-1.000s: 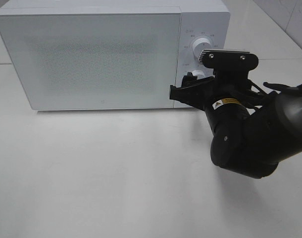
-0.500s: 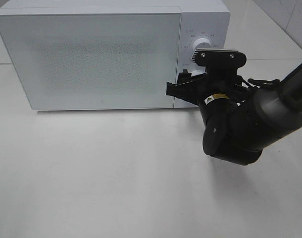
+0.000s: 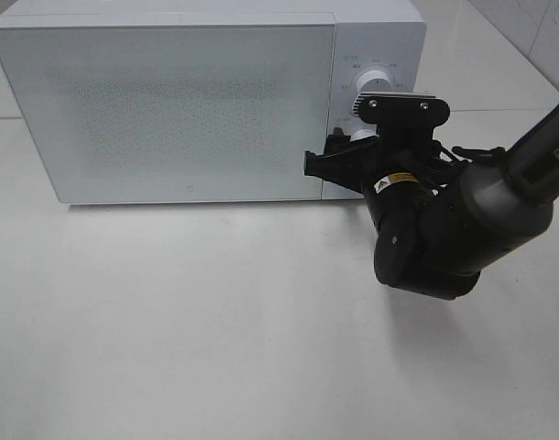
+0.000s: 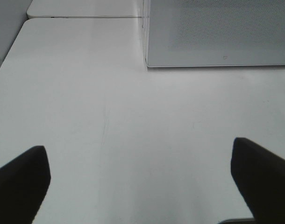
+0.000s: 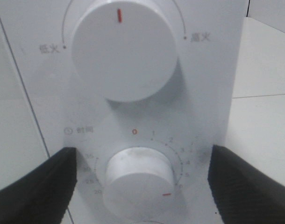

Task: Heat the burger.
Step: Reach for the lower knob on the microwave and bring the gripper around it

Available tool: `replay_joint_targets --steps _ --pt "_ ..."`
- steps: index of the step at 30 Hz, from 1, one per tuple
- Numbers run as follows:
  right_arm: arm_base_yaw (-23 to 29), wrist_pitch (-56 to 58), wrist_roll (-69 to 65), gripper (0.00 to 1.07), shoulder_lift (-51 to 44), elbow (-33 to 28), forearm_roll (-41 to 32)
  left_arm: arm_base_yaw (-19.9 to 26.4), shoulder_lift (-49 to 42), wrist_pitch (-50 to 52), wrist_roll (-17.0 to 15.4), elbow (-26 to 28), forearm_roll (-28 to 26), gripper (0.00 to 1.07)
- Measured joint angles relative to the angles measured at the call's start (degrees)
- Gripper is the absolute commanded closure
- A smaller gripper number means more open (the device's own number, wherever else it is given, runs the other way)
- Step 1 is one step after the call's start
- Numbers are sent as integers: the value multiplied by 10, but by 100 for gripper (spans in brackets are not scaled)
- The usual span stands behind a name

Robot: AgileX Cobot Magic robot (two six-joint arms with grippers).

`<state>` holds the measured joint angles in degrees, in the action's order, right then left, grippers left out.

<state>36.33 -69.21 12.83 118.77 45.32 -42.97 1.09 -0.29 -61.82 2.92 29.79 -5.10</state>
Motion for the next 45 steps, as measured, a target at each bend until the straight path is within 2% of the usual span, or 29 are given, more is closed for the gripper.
replay_joint_targets --steps 8,13,15,17,18,19,20,21,22,23,24,25,27,45 --pt "0 0 0 31 7 1 5 0 0 0 0 0 0 9" --pt "0 0 0 39 7 1 5 0 0 0 0 0 0 9" --pt "0 0 0 48 7 1 5 0 0 0 0 0 0 9" --pt "0 0 0 52 7 1 5 0 0 0 0 0 0 9" --pt "-1 0 0 62 8 1 5 0 0 0 0 0 0 9" --pt "-1 0 0 62 8 1 5 0 0 0 0 0 0 9" --pt "-1 0 0 68 8 1 5 0 0 0 0 0 0 9" --pt "-1 0 0 80 8 1 6 0 0 0 0 0 0 9" --pt "-1 0 0 80 8 1 6 0 0 0 0 0 0 9" --pt "-1 0 -1 86 8 1 6 0 0 0 0 0 0 9" --pt "-1 0 -1 97 8 1 6 0 0 0 0 0 0 9" --pt "-1 0 -1 97 8 1 6 0 0 0 0 0 0 9" --pt "-1 0 -1 107 8 1 6 0 0 0 0 0 0 9" --pt "-1 0 -57 107 8 1 7 0 0 0 0 0 0 9"
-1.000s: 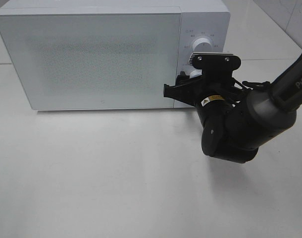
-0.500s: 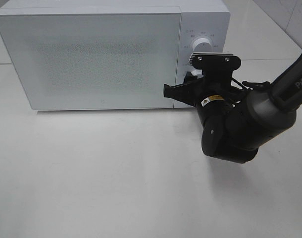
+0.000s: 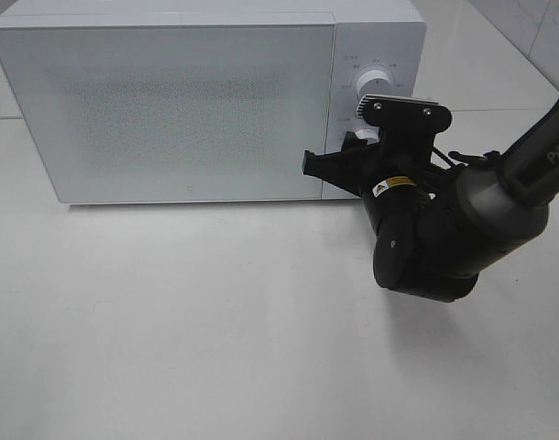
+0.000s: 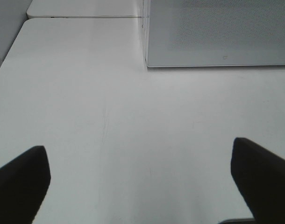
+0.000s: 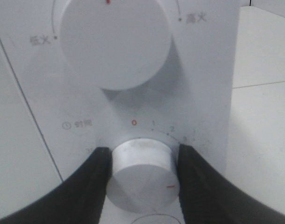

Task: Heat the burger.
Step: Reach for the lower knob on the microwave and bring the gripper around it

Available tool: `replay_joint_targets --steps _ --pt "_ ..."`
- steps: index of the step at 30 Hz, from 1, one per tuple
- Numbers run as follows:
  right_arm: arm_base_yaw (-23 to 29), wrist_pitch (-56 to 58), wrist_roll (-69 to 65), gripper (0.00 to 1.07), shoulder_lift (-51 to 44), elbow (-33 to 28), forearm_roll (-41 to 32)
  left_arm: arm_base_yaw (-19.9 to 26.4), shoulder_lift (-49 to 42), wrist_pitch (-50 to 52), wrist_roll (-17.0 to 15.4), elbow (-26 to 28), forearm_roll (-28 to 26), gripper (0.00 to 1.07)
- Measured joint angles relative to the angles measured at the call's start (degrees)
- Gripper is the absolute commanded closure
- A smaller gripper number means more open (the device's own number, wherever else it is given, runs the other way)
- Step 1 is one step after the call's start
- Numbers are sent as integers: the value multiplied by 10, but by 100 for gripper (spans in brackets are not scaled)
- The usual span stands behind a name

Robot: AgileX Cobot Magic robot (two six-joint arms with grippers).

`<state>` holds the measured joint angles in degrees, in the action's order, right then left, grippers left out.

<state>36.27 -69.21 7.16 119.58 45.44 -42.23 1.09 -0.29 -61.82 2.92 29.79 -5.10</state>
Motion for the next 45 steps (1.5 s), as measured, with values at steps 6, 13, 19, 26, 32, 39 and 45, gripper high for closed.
replay_joint_targets --steps 6,13,19,26,32,39,45 --pt "-1 0 -116 107 0 -2 17 0 0 0 0 0 0 9" --pt "-2 -4 -237 107 2 -6 24 0 0 0 0 0 0 9" --pt "-4 -5 -337 107 2 -6 29 0 0 0 0 0 0 9" --pt "-5 -4 -468 107 2 -8 36 0 0 0 0 0 0 9" --pt "-6 -4 -563 107 3 -9 42 0 0 0 0 0 0 9" --pt "-7 -5 -671 107 3 -11 49 0 0 0 0 0 0 9" --pt "-7 -5 -718 107 3 -11 49 0 0 0 0 0 0 9"
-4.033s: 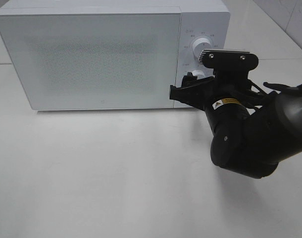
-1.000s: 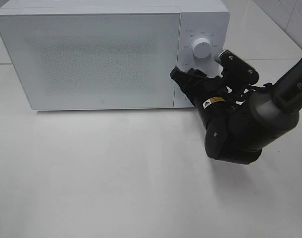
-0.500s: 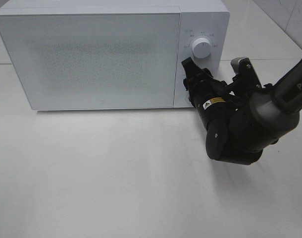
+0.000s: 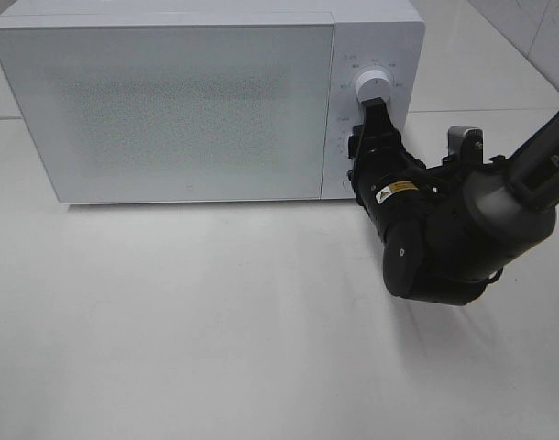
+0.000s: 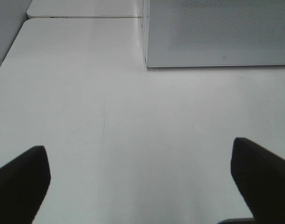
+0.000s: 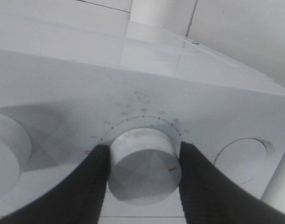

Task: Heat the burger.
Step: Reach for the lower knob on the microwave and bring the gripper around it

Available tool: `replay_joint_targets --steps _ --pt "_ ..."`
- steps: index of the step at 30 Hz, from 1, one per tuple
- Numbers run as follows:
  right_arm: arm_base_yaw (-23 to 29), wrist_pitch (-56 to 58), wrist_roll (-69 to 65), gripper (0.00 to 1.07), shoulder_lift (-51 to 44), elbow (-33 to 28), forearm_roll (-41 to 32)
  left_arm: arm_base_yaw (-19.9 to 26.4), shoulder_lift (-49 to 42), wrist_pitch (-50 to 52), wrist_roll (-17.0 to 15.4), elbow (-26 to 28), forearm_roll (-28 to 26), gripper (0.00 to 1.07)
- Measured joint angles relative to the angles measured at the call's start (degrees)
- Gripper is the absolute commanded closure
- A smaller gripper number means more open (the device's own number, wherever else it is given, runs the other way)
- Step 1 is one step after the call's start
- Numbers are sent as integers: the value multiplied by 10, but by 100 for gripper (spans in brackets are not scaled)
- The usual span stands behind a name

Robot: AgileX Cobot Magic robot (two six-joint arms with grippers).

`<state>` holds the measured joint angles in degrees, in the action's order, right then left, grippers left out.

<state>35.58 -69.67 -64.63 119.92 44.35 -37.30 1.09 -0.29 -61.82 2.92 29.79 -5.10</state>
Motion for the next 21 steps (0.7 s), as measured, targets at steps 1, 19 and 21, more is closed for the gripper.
replay_joint_targets --steps 1,19,21 --pt "0 0 -3 107 0 0 0 0 0 0 0 0 0 9" --pt "0 0 -158 107 0 0 -2 0 0 0 0 0 0 9" --pt "0 0 -164 107 0 0 -3 0 0 0 0 0 0 9"
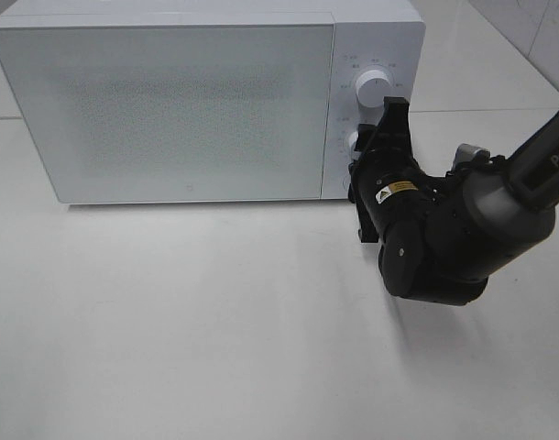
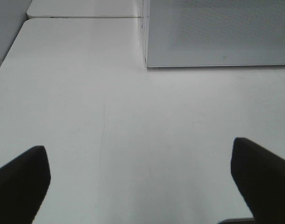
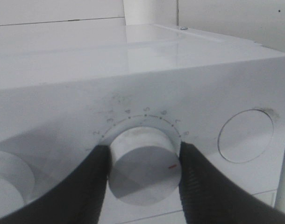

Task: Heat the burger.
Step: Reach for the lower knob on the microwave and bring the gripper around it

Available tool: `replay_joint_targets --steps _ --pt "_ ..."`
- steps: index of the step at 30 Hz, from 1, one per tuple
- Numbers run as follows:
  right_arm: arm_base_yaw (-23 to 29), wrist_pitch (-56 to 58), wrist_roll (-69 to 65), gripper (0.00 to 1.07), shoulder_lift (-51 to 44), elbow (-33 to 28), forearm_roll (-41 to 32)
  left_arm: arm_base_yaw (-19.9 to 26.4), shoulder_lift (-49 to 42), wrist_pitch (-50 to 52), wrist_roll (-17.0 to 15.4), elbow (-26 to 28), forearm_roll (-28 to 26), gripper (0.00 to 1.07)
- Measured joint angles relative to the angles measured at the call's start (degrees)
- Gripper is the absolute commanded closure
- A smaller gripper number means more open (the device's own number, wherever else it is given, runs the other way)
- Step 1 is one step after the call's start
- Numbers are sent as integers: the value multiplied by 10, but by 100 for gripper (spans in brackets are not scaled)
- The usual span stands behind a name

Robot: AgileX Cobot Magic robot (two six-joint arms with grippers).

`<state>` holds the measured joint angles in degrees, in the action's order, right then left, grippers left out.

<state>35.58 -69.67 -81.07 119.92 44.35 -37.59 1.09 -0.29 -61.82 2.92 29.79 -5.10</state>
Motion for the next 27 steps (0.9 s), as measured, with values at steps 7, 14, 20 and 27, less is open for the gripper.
replay_joint_targets --steps 7,14,20,27 --pt "0 0 -28 106 0 0 -1 0 0 0 0 0 0 9" --pt "0 0 -54 106 0 0 -2 0 0 0 0 0 0 9" --pt "0 0 -85 105 0 0 -3 0 0 0 0 0 0 9" --pt "1 0 -95 104 0 0 -3 0 0 0 0 0 0 9"
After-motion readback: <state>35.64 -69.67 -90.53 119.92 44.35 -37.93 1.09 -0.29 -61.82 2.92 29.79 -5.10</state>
